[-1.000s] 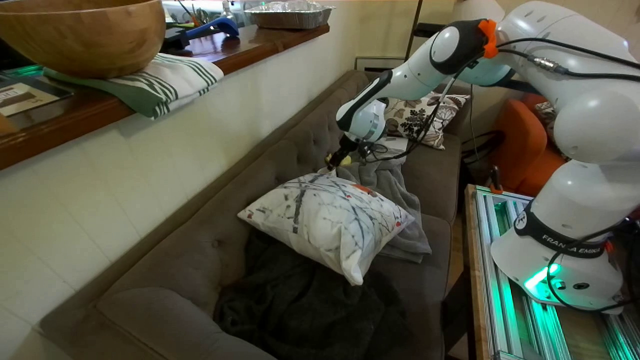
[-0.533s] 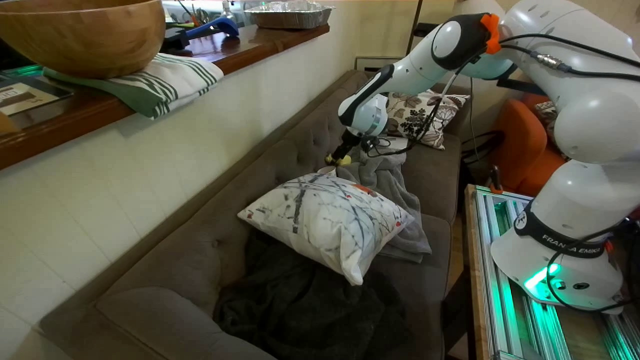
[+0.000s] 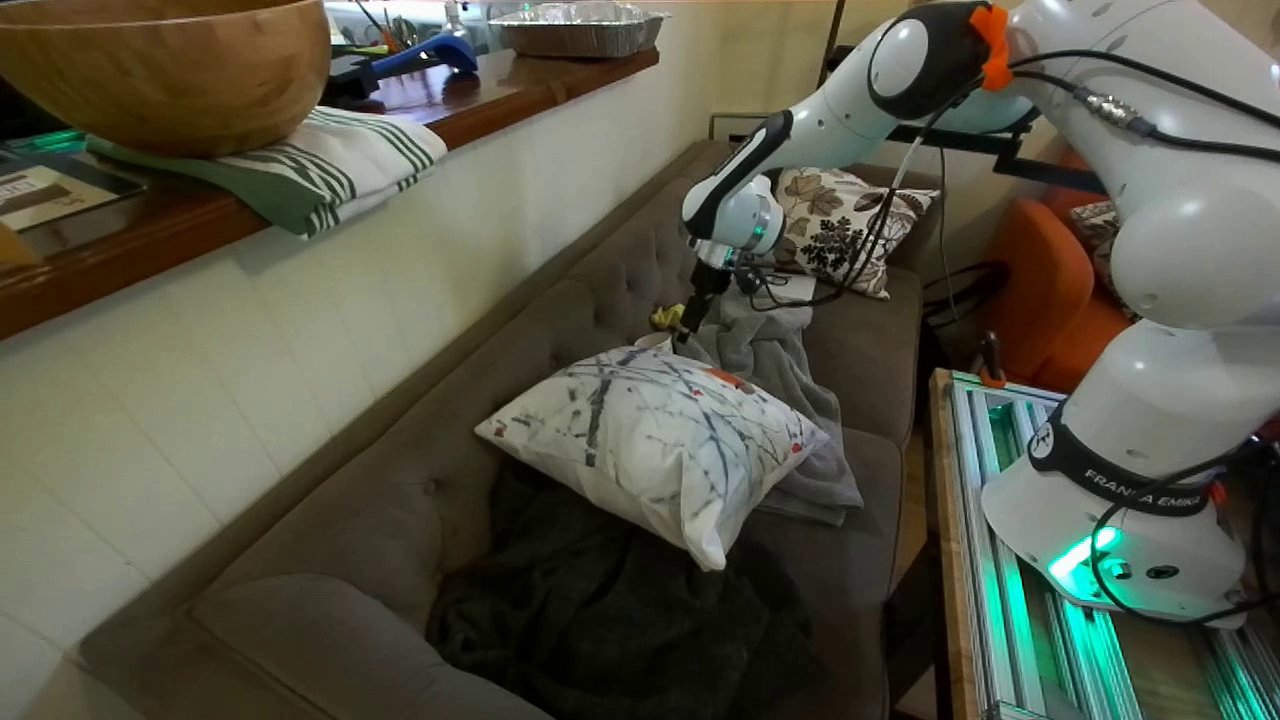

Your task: Put the yellow item into the coffee cup

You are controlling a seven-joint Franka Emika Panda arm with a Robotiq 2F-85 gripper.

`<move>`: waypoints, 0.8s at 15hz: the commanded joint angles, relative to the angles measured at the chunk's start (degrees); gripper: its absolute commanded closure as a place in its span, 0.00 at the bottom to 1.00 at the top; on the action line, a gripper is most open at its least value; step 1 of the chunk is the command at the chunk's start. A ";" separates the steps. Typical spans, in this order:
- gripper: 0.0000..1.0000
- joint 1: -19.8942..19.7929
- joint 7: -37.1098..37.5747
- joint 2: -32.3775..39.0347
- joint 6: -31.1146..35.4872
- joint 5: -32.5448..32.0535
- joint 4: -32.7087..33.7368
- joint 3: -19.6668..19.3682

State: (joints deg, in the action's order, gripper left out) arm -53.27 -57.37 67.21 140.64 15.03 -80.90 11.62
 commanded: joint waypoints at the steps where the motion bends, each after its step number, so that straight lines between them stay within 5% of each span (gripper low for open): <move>1: 0.00 -1.03 -1.98 -1.75 -0.17 1.00 -1.76 0.94; 12: 0.00 -0.79 -2.31 -2.47 -0.01 0.93 -2.46 0.55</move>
State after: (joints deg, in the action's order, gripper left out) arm -53.40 -58.45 66.62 140.63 15.21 -80.90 11.80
